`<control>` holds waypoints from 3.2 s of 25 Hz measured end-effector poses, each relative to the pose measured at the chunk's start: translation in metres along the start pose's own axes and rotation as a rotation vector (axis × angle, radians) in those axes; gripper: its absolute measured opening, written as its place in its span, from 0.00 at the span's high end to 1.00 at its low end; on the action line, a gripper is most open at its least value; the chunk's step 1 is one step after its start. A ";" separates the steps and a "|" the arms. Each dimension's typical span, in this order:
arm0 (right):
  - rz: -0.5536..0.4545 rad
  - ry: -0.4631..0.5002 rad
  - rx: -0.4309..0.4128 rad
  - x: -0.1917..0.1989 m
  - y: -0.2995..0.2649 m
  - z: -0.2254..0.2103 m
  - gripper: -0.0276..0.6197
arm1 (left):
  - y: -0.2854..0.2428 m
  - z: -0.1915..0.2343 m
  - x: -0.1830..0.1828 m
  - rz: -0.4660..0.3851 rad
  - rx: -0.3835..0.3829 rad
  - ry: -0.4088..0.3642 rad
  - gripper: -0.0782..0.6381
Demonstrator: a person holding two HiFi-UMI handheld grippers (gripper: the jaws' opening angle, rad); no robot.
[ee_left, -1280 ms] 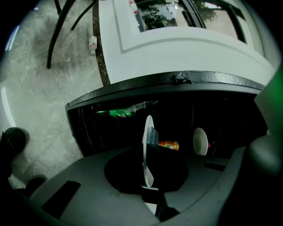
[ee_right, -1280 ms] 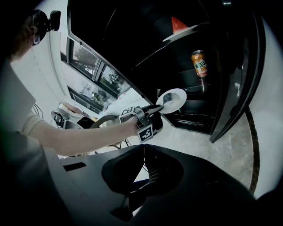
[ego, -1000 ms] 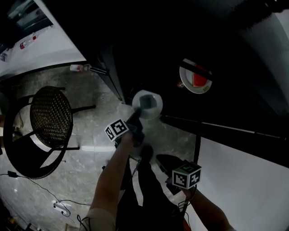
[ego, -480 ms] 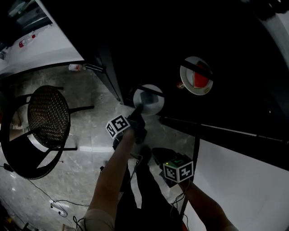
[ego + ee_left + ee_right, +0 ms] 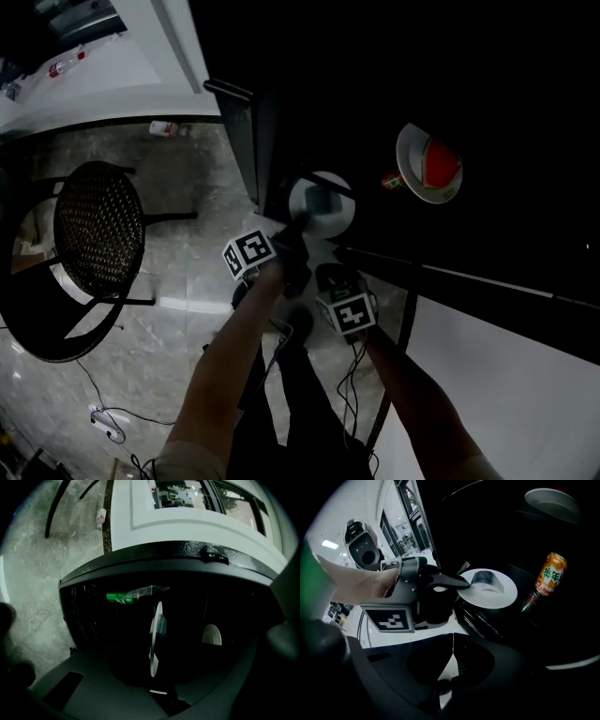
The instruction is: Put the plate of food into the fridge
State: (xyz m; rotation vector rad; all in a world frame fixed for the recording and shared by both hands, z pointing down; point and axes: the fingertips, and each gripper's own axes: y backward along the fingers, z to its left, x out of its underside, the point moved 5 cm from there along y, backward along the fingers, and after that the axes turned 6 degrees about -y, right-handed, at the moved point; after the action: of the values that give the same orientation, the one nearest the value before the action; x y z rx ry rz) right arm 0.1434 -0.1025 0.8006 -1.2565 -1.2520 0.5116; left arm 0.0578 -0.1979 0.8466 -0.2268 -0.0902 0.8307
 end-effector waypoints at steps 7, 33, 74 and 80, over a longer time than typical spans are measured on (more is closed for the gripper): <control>-0.041 0.194 0.099 -0.020 -0.023 -0.008 0.92 | -0.003 0.001 0.002 0.003 0.038 -0.004 0.87; -0.086 0.224 0.132 -0.054 -0.034 -0.031 0.92 | 0.001 -0.010 0.001 0.163 0.081 -0.249 0.87; -0.177 0.165 0.140 -0.095 -0.042 -0.046 0.92 | 0.051 -0.003 -0.002 0.295 0.093 -0.442 0.57; -0.179 0.134 0.150 -0.103 -0.043 -0.052 0.92 | 0.055 -0.005 -0.008 0.301 0.094 -0.470 0.57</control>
State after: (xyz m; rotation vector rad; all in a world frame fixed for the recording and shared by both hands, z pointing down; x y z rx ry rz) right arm 0.1435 -0.2254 0.8060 -1.0251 -1.1782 0.3779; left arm 0.0135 -0.1687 0.8289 0.0501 -0.4658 1.1742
